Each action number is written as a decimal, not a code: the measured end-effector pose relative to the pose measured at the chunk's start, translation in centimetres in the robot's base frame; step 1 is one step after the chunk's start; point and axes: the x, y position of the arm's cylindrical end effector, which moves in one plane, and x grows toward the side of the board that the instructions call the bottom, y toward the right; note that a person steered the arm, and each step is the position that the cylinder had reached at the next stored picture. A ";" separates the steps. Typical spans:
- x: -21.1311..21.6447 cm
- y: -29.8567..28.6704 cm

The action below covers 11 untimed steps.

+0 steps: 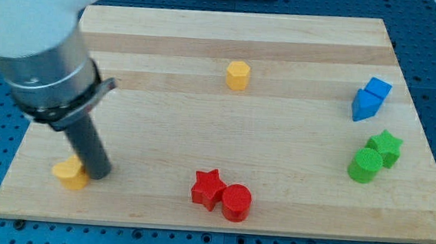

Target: Push the yellow hexagon towards bottom

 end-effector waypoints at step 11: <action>-15.7 12.6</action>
